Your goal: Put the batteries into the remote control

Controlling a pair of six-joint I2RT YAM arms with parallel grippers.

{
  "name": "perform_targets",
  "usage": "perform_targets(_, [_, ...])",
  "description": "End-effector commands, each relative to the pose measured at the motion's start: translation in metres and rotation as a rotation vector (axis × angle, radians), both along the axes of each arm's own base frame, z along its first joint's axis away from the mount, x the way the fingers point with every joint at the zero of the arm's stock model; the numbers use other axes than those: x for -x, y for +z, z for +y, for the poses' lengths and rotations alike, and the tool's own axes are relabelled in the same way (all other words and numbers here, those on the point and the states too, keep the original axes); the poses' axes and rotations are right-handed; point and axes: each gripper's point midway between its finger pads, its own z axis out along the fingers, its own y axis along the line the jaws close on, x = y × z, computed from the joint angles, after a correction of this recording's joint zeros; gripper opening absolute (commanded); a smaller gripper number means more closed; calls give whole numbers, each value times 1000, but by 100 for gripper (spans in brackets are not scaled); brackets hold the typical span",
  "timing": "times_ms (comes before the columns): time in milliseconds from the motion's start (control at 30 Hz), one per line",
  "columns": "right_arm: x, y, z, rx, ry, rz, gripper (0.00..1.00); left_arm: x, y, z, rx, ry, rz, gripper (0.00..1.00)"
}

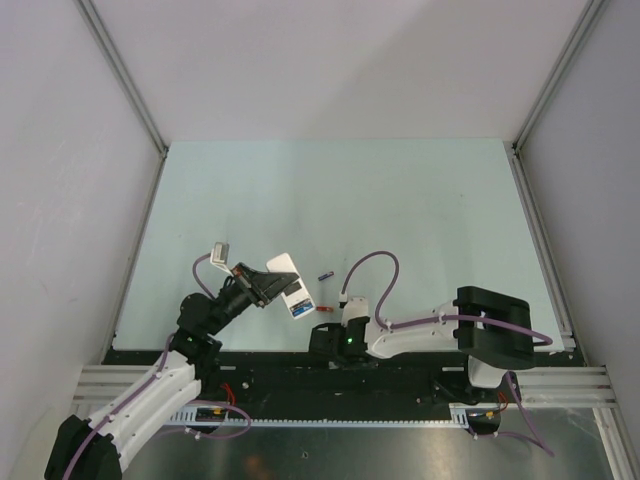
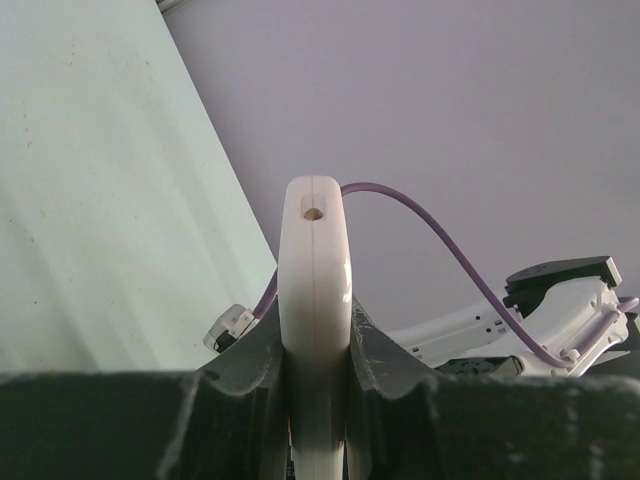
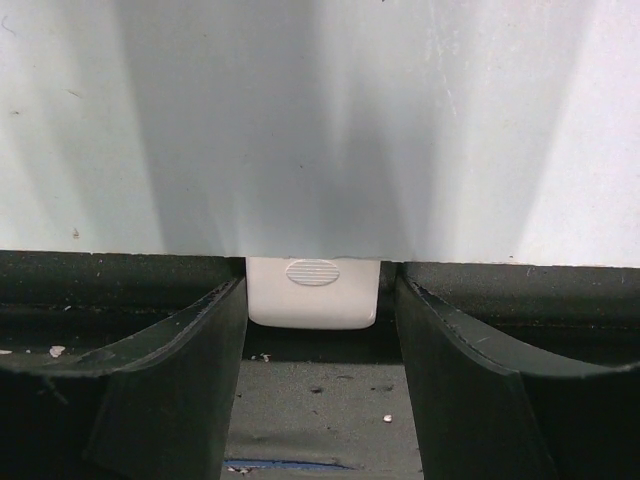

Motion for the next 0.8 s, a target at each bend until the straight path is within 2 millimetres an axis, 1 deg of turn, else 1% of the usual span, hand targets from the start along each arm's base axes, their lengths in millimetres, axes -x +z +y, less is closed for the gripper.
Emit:
perform_targets(0, [-3,-3,-2,28,-13,-29,63,-1,8,2,19,17,-28,0])
perform_targets(100, [-2,-3,1,18,-7,-30,61,-1,9,2,17,17,-31,0])
perform_targets(200, [-1,-1,2,13,3,-30,54,-1,8,2,16,18,-30,0])
perform_targets(233, [-1,0,3,7,0,-32,50,-1,8,2,17,17,-29,0])
perform_targets(300, [1,6,4,-7,5,-44,46,-1,8,2,16,17,-28,0])
perform_targets(333, [0,9,4,-9,5,-48,41,-1,7,2,15,17,-27,0])
perform_targets(367, [-1,12,3,-15,-1,-59,39,-2,8,2,18,18,-28,0])
perform_targets(467, [0,32,3,-50,-3,-83,35,-2,11,2,18,17,-32,0])
perform_targets(533, [1,48,-2,-67,2,-109,33,-3,12,1,16,19,-33,0])
perform_targets(600, [0,61,-2,-94,6,-125,32,-5,12,2,15,27,-30,0])
perform_targets(633, [-1,72,-6,-106,8,-141,32,-6,12,2,15,30,-28,0])
perform_targets(667, [-1,80,-7,-117,6,-147,32,-7,12,1,14,31,-23,0])
perform_targets(700, [-1,84,-13,-105,11,-153,32,-8,12,2,16,36,-18,0])
perform_targets(767, [-4,103,-14,-141,11,-176,32,-12,11,2,14,47,-7,0])
